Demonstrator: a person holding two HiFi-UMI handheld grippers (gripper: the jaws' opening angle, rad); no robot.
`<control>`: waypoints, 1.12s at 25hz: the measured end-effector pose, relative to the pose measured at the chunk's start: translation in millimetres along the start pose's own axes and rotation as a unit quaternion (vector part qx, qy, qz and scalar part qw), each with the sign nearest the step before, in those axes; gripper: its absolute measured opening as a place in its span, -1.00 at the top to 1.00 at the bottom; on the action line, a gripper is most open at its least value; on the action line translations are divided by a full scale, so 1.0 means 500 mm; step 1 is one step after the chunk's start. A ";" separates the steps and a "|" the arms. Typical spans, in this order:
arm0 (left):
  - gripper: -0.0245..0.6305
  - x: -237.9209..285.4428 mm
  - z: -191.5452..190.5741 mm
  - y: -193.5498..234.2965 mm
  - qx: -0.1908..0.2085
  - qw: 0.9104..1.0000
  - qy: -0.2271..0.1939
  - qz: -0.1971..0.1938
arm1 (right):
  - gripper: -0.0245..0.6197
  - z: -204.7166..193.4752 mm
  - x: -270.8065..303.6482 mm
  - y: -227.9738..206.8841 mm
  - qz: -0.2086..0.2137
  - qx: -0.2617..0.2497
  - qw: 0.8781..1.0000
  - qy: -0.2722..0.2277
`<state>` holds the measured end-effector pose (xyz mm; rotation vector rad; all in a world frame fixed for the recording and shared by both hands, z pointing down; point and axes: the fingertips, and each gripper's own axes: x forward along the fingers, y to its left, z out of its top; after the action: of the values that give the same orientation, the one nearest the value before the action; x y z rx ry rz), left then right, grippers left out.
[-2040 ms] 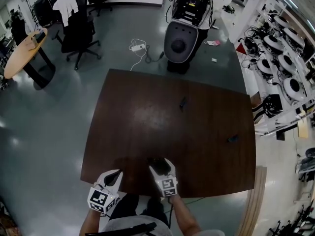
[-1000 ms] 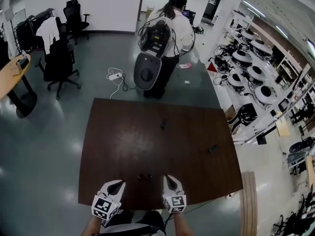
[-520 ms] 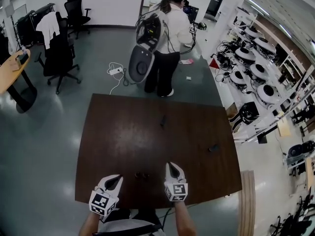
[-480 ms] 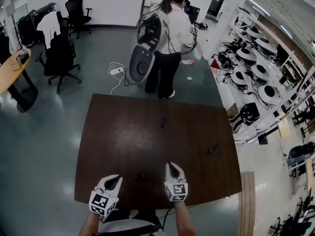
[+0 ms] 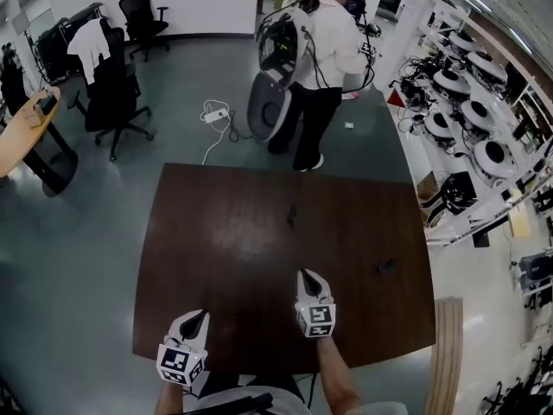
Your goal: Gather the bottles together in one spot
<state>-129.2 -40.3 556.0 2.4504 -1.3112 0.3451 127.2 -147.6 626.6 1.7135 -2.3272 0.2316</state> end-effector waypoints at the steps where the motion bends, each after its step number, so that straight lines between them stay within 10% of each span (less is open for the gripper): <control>1: 0.92 0.001 -0.003 -0.002 -0.001 1.000 0.004 0.004 | 0.90 0.001 0.017 -0.011 0.003 0.000 1.000 -0.001; 9: 0.92 0.013 -0.017 -0.008 -0.005 0.999 0.027 0.029 | 0.49 0.003 0.182 -0.077 0.027 -0.009 0.999 0.016; 28: 0.92 0.048 -0.022 -0.001 -0.010 0.996 0.053 0.076 | 0.33 -0.080 0.404 -0.149 0.051 0.010 0.996 0.079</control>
<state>-116.5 -53.7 574.5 2.2866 -1.4517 0.4911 145.3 -344.1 721.3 1.5278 -2.3054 0.3953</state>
